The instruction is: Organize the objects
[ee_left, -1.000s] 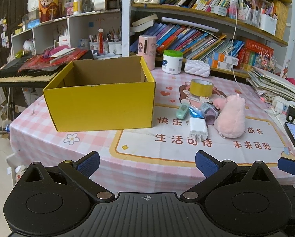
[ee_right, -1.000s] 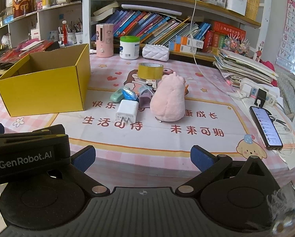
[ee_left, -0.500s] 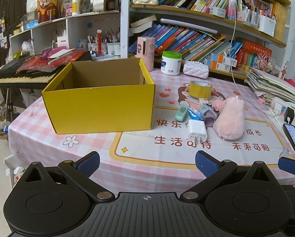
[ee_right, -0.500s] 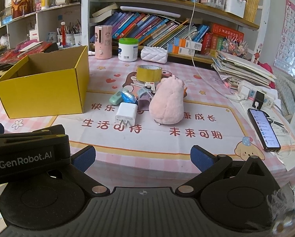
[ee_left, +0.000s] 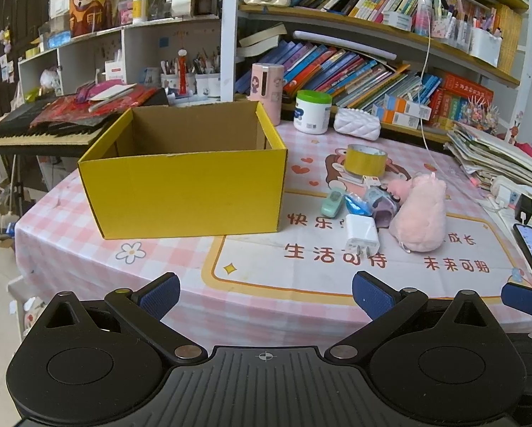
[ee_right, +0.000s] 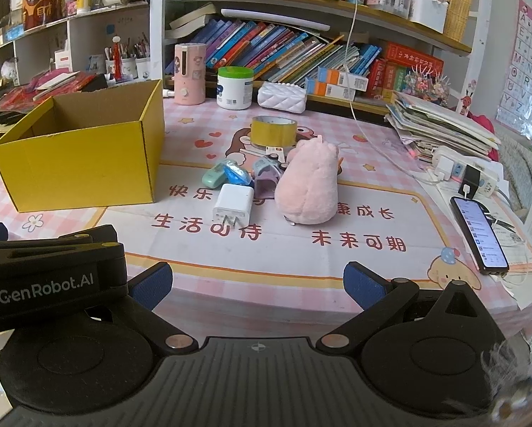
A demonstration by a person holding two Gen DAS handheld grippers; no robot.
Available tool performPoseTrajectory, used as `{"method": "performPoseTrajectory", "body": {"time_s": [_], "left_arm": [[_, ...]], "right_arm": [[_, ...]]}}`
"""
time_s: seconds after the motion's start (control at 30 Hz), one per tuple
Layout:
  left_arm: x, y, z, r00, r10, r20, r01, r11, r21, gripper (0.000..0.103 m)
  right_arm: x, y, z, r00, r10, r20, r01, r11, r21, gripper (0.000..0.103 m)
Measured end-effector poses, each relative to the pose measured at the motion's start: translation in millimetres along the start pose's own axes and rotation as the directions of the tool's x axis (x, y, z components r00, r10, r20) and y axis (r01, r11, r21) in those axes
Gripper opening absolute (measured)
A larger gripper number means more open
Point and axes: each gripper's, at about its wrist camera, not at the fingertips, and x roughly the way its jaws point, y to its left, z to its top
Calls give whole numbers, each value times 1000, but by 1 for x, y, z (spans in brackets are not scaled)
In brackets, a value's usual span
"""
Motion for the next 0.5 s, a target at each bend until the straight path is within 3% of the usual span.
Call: {"method": "performPoseTrajectory", "body": {"time_s": [0.5], "left_arm": [[3, 4, -1, 1000, -3, -3, 3, 1000, -5, 103]], "right_arm": [[2, 2, 1, 1000, -1, -1, 1, 1000, -2, 103]]}}
